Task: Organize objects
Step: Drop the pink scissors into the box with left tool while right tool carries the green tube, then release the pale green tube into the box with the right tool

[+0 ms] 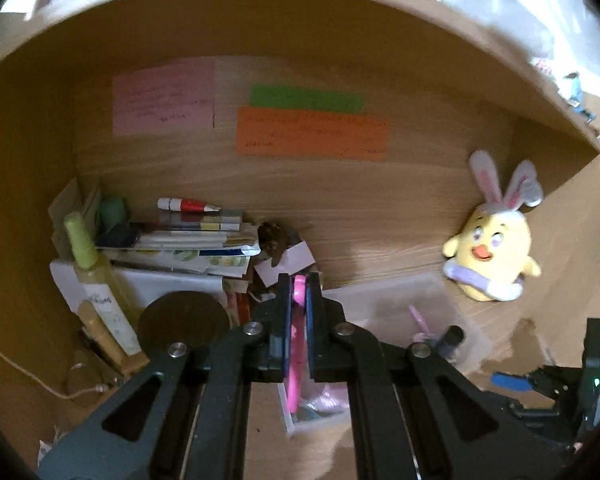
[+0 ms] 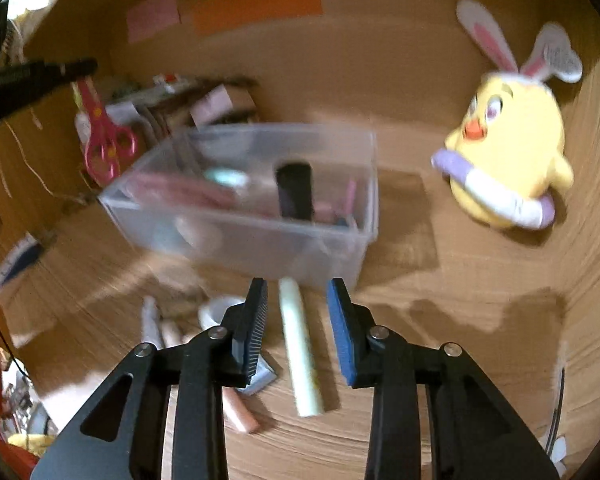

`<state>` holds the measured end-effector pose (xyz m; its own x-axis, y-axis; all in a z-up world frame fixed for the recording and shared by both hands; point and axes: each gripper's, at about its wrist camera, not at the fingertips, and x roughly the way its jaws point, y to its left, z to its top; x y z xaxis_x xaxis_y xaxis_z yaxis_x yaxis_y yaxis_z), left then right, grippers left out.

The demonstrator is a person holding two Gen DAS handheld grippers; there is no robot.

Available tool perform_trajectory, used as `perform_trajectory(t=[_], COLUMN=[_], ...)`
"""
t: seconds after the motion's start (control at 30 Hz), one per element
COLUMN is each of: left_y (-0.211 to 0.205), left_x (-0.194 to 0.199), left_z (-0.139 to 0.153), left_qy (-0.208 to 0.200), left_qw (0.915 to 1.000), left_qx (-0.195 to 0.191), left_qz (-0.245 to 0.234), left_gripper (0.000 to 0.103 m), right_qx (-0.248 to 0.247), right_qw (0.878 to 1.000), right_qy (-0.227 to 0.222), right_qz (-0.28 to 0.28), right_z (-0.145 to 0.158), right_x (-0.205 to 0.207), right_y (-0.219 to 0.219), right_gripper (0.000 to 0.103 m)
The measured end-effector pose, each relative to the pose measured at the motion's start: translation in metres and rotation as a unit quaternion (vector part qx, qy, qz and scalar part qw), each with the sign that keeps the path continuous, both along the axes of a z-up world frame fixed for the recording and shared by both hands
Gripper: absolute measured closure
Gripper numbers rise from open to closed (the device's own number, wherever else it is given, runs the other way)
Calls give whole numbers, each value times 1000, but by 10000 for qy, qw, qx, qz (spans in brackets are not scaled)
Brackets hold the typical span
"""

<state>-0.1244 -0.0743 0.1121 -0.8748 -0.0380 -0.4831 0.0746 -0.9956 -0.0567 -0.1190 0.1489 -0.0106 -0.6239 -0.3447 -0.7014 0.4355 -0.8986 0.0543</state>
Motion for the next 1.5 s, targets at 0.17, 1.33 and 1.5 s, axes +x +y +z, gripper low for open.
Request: perform_trajectory(t=[0.17, 1.33, 1.5], left_y=[9, 77, 80], left_x=[-16, 43, 43], left_z=[-4, -94, -122], left_qy=[-89, -1279, -1697], left_qw=[9999, 9850, 9784], left_qx=[-47, -211, 90], left_qz=[-45, -1138, -1175], left_gripper=[98, 12, 12], right_qx=[257, -314, -172], right_qw=[9982, 9970, 9984], right_qy=[-543, 602, 298], right_qz=[46, -372, -442], right_z=[-33, 58, 41], right_x=[-14, -37, -68], right_y=[3, 4, -4], right_gripper=[75, 89, 89])
